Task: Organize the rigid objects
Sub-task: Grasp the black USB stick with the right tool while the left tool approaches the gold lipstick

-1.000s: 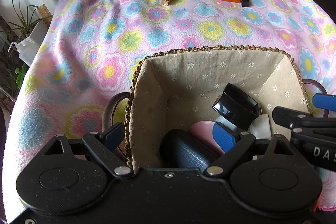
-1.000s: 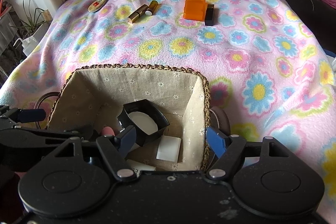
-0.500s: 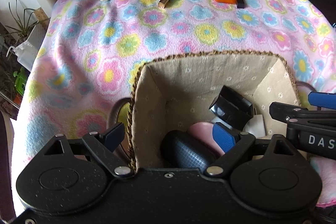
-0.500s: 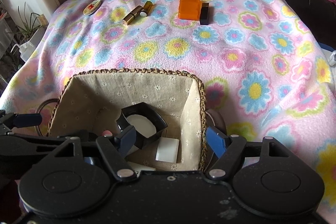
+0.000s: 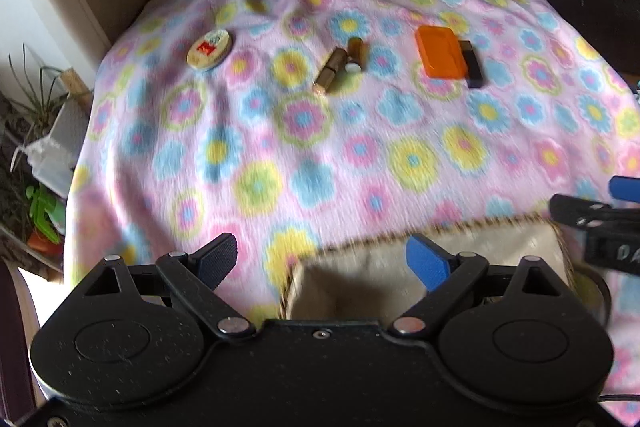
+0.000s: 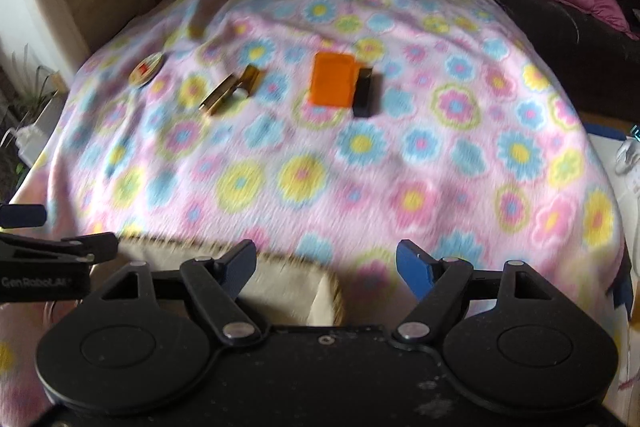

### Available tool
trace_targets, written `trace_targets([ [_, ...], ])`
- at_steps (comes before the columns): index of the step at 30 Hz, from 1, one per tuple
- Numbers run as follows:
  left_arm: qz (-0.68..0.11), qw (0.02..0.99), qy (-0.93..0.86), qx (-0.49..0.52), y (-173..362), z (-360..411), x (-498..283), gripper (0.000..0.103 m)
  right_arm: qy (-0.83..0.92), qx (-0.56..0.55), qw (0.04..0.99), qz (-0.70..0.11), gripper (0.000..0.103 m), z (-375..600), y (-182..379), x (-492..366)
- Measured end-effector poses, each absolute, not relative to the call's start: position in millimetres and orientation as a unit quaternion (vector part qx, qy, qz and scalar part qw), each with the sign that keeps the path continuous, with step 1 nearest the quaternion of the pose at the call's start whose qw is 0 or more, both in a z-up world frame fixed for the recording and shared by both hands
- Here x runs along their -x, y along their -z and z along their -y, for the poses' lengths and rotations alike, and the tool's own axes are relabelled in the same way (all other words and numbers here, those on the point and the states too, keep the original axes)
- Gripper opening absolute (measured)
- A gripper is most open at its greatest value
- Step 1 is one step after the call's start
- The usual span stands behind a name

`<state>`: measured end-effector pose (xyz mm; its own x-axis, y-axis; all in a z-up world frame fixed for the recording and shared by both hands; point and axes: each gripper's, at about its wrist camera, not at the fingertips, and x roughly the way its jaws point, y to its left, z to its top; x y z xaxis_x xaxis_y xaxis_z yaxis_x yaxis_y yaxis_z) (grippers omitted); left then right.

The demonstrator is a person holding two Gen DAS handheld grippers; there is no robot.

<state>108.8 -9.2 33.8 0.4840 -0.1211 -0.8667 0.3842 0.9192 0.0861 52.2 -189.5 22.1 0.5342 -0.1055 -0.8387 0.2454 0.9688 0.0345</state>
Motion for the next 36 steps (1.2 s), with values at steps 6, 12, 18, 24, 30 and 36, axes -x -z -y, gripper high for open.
trace_targets([
  [6, -0.488, 0.849, 0.141, -0.146, -21, 22, -156, 0.089, 0.116, -0.060, 0.874, -0.468, 0.077, 215, -9, -98],
  [12, -0.496, 0.847, 0.124, -0.144, 0, 33, -213, 0.089, 0.128, -0.047, 0.874, -0.467, 0.071, 237, 12, -147],
  [18, -0.490, 0.852, 0.111, -0.147, 27, 49, -262, 0.084, 0.144, -0.042, 0.871, -0.467, 0.060, 256, 37, -196],
  [24, -0.500, 0.845, 0.112, -0.156, 54, 63, -295, 0.080, 0.151, -0.050, 0.866, -0.475, 0.057, 270, 61, -236],
  [30, -0.491, 0.847, 0.112, -0.169, 65, 70, -307, 0.080, 0.149, -0.053, 0.857, -0.490, 0.057, 273, 79, -259],
  [36, -0.484, 0.850, 0.125, -0.167, 69, 71, -316, 0.063, 0.140, -0.051, 0.856, -0.495, 0.039, 269, 88, -270],
])
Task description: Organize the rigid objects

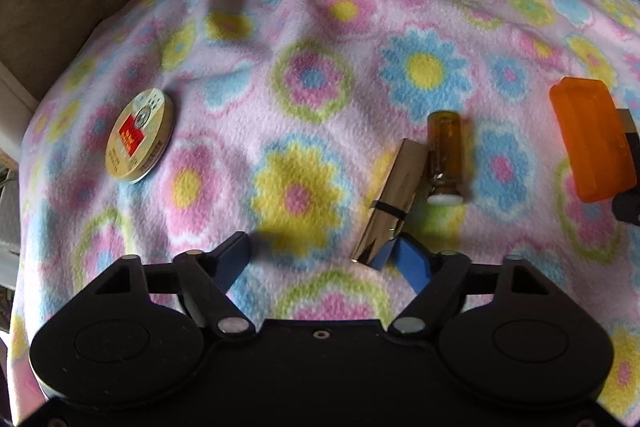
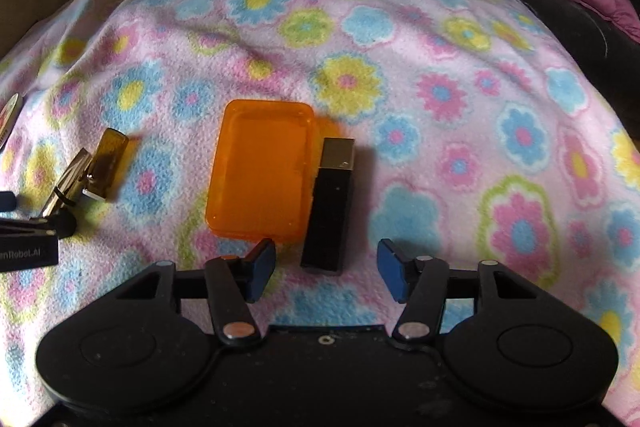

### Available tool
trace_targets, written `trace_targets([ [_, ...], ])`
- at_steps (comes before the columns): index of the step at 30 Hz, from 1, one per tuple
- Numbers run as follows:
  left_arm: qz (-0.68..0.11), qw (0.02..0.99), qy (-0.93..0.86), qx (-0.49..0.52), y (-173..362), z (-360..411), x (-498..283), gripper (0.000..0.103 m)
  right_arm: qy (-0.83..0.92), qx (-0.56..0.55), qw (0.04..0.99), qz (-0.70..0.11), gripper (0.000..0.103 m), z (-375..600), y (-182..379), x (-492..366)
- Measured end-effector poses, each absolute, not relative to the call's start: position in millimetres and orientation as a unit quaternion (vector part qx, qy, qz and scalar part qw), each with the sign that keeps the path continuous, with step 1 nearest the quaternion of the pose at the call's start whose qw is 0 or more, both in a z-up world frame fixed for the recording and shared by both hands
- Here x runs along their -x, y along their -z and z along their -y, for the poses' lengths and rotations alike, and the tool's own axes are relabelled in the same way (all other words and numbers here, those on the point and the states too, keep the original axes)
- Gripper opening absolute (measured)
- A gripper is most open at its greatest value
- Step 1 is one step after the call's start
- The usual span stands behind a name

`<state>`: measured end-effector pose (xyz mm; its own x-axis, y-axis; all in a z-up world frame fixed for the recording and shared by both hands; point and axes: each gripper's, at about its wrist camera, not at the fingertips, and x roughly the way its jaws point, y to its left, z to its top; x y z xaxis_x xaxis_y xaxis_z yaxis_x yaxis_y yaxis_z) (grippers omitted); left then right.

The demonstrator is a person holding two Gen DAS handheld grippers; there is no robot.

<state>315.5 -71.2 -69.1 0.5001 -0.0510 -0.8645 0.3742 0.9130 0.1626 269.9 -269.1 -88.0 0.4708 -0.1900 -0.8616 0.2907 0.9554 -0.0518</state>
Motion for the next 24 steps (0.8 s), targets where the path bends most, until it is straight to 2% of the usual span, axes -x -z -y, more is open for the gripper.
trace_targets([
  [1, -0.481, 0.850, 0.134, -0.168, 68, 73, -316, 0.058, 0.137, -0.052, 0.856, -0.496, 0.032, 269, 89, -271],
  [2, -0.479, 0.848, 0.145, -0.171, 68, 75, -317, 0.046, 0.134, -0.053, 0.856, -0.497, 0.022, 270, 90, -271],
  [3, -0.479, 0.846, 0.157, -0.173, 67, 76, -317, 0.033, 0.134, -0.053, 0.856, -0.496, 0.022, 270, 90, -272],
  [6, -0.480, 0.841, 0.170, -0.185, 65, 80, -314, 0.022, 0.132, -0.063, 0.855, -0.497, 0.020, 273, 87, -268],
  [12, -0.503, 0.810, 0.216, -0.209, 60, 68, -283, 0.017, 0.132, -0.075, 0.843, -0.516, 0.019, 277, 75, -235],
  [20, -0.495, 0.764, 0.293, -0.293, 54, 49, -238, 0.018, 0.106, -0.055, 0.832, -0.542, 0.019, 263, 66, -181],
  [24, -0.512, 0.770, 0.276, -0.264, 50, 37, -251, 0.022, 0.074, -0.012, 0.833, -0.549, 0.019, 252, 63, -170],
])
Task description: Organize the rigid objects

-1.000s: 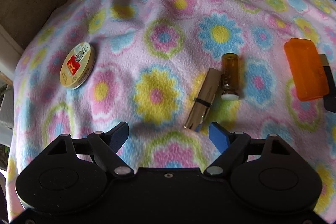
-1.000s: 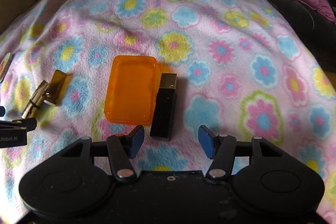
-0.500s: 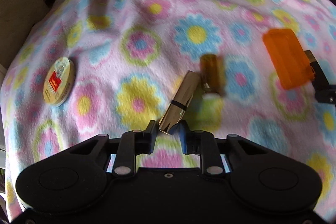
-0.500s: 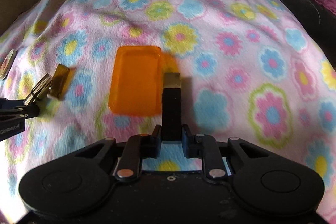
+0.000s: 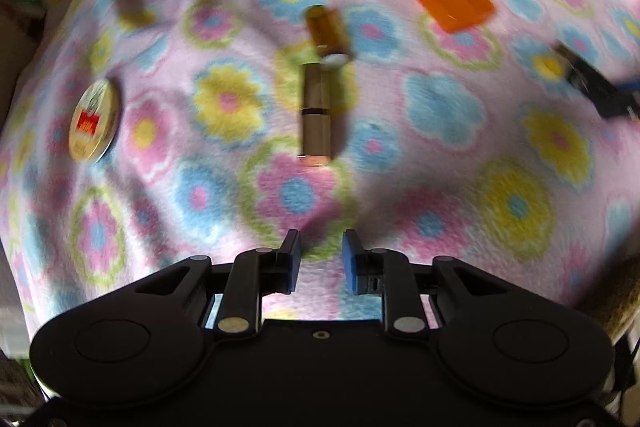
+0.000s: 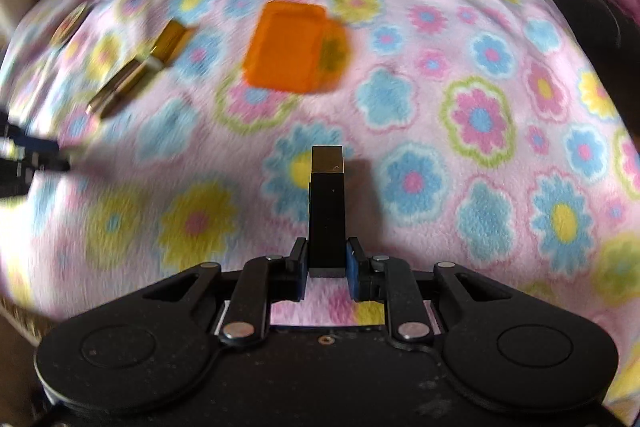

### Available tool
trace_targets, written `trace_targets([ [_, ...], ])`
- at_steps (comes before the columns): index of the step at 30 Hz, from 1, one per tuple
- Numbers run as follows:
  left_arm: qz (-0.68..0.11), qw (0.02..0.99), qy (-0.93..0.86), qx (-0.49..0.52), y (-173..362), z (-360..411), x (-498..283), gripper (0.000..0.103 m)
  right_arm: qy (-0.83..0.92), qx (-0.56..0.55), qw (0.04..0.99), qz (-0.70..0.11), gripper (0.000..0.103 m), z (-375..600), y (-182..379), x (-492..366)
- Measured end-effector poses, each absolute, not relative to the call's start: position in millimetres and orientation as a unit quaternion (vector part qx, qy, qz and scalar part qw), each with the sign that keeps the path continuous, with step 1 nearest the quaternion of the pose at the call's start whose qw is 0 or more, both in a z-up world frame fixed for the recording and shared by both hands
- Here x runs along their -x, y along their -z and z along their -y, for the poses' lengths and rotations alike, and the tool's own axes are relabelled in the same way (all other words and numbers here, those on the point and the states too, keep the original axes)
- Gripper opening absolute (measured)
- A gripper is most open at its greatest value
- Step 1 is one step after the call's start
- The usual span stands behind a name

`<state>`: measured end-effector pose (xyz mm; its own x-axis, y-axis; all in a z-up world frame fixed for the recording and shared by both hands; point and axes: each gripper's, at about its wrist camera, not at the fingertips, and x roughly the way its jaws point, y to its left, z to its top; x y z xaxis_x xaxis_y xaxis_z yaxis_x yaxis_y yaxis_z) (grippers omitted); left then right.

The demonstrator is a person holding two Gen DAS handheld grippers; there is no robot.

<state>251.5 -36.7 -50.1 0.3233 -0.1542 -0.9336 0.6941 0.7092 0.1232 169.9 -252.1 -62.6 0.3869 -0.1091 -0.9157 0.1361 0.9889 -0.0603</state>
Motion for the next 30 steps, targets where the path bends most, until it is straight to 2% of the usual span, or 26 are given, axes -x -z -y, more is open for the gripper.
trace_targets([
  [2, -0.516, 0.781, 0.266, -0.230, 45, 34, -257, 0.026, 0.066, 0.004, 0.833, -0.549, 0.019, 249, 61, -167],
  [3, -0.515, 0.787, 0.261, -0.218, 44, 33, -259, 0.037, 0.063, 0.007, 0.833, -0.549, 0.019, 249, 60, -167],
  [6, -0.499, 0.800, 0.259, -0.208, 43, 42, -259, 0.055, 0.059, 0.008, 0.832, -0.552, 0.020, 251, 61, -167],
  [13, -0.510, 0.810, 0.205, -0.203, 52, 43, -284, 0.055, 0.076, 0.032, 0.828, -0.554, 0.024, 264, 59, -165],
  [20, -0.552, 0.823, 0.090, -0.101, 54, -2, -334, 0.055, 0.157, -0.014, 0.823, -0.546, 0.024, 295, 59, -167],
  [23, -0.527, 0.836, 0.104, -0.110, 41, -1, -317, 0.054, 0.159, -0.022, 0.827, -0.539, 0.024, 292, 56, -165],
  [27, -0.495, 0.841, 0.168, -0.141, 30, 17, -283, 0.063, 0.152, -0.027, 0.833, -0.531, 0.024, 283, 54, -164],
  [30, -0.477, 0.848, 0.185, -0.139, 27, 31, -272, 0.064, 0.154, -0.044, 0.837, -0.523, 0.024, 281, 54, -164],
])
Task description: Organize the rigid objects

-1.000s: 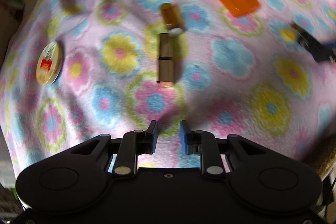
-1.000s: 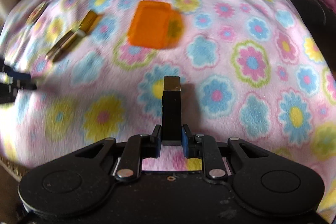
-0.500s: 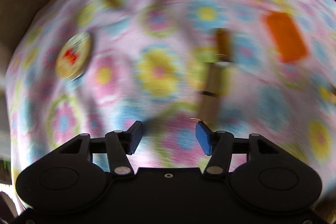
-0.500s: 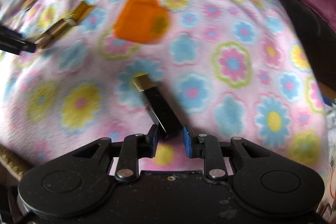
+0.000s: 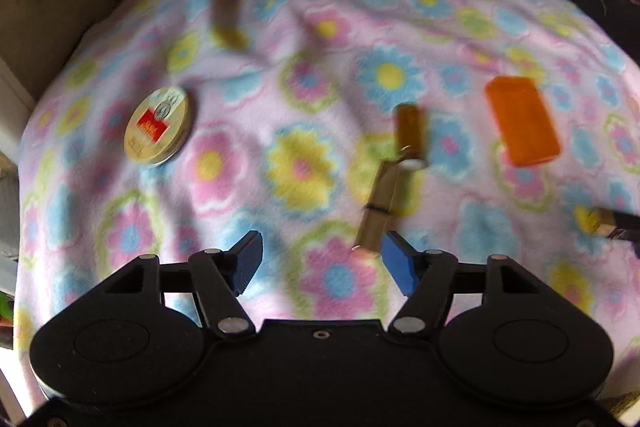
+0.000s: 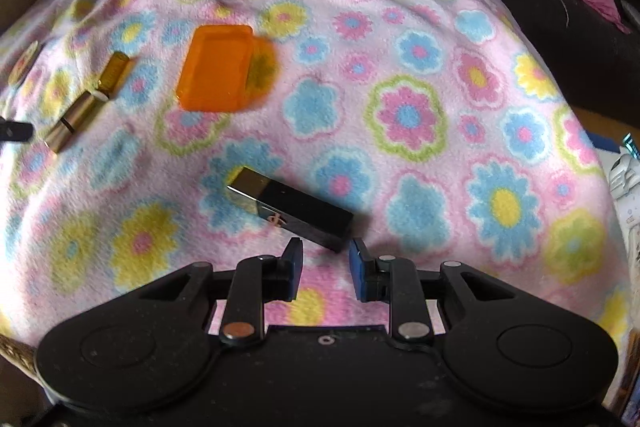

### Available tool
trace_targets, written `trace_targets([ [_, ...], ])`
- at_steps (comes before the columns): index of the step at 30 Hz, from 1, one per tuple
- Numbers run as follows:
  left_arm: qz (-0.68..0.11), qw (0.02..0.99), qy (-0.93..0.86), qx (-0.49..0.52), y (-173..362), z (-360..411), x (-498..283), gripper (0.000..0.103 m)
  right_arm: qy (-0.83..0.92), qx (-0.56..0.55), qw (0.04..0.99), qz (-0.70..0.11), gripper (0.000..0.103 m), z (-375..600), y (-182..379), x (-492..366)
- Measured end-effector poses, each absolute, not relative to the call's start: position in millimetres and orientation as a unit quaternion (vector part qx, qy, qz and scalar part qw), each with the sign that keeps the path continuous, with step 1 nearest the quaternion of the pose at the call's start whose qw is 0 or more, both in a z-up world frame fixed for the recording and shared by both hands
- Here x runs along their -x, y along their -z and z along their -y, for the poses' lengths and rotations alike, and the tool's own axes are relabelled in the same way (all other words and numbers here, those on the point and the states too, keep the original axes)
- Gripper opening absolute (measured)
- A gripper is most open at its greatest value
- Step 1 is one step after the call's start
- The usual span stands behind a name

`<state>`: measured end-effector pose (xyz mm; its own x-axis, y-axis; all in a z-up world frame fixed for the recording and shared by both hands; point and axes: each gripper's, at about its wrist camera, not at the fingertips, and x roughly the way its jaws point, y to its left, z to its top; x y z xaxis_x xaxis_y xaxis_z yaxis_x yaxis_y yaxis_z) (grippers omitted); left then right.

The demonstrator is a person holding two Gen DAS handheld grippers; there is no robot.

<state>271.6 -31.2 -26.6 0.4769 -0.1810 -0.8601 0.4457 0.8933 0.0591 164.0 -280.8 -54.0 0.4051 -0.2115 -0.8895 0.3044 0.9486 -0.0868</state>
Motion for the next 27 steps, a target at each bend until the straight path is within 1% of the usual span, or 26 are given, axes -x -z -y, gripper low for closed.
trace_targets([
  [3, -0.471, 0.866, 0.122, -0.118, 25, 34, -281, 0.064, 0.162, -0.061, 0.840, -0.515, 0.025, 281, 53, -162],
  [5, -0.484, 0.866, 0.057, -0.108, 32, 29, -293, 0.062, 0.164, -0.073, 0.840, -0.512, 0.025, 283, 53, -159],
  [6, -0.492, 0.863, 0.037, -0.108, 36, 27, -299, 0.060, 0.164, -0.079, 0.840, -0.512, 0.026, 285, 54, -158],
  [7, -0.501, 0.857, 0.031, -0.115, 41, 28, -303, 0.060, 0.163, -0.085, 0.839, -0.512, 0.026, 286, 56, -157],
  [10, -0.535, 0.824, 0.079, -0.168, 60, 43, -304, 0.060, 0.164, -0.094, 0.835, -0.517, 0.026, 287, 60, -154],
  [11, -0.534, 0.819, 0.105, -0.183, 63, 50, -298, 0.058, 0.164, -0.094, 0.835, -0.516, 0.026, 287, 60, -153],
  [13, -0.514, 0.815, 0.166, -0.212, 61, 65, -281, 0.058, 0.164, -0.091, 0.838, -0.513, 0.026, 286, 59, -153],
  [16, -0.511, 0.802, 0.246, -0.187, 56, 75, -270, 0.059, 0.162, -0.093, 0.838, -0.512, 0.028, 286, 60, -153],
  [20, -0.489, 0.816, 0.243, -0.187, 52, 77, -270, 0.059, 0.162, -0.096, 0.839, -0.511, 0.029, 288, 61, -152],
  [22, -0.482, 0.819, 0.247, -0.189, 49, 74, -274, 0.066, 0.160, -0.099, 0.839, -0.511, 0.031, 288, 61, -151],
  [23, -0.477, 0.819, 0.257, -0.188, 47, 73, -276, 0.072, 0.159, -0.100, 0.839, -0.511, 0.032, 288, 61, -151],
  [24, -0.473, 0.817, 0.271, -0.190, 45, 73, -277, 0.080, 0.158, -0.101, 0.839, -0.511, 0.033, 288, 61, -151],
  [25, -0.466, 0.813, 0.289, -0.196, 42, 74, -277, 0.085, 0.158, -0.102, 0.839, -0.511, 0.033, 287, 62, -152],
  [26, -0.458, 0.807, 0.312, -0.204, 41, 74, -279, 0.094, 0.157, -0.103, 0.839, -0.511, 0.034, 288, 62, -152],
  [27, -0.451, 0.800, 0.332, -0.216, 41, 75, -280, 0.097, 0.157, -0.104, 0.839, -0.511, 0.034, 288, 62, -152],
])
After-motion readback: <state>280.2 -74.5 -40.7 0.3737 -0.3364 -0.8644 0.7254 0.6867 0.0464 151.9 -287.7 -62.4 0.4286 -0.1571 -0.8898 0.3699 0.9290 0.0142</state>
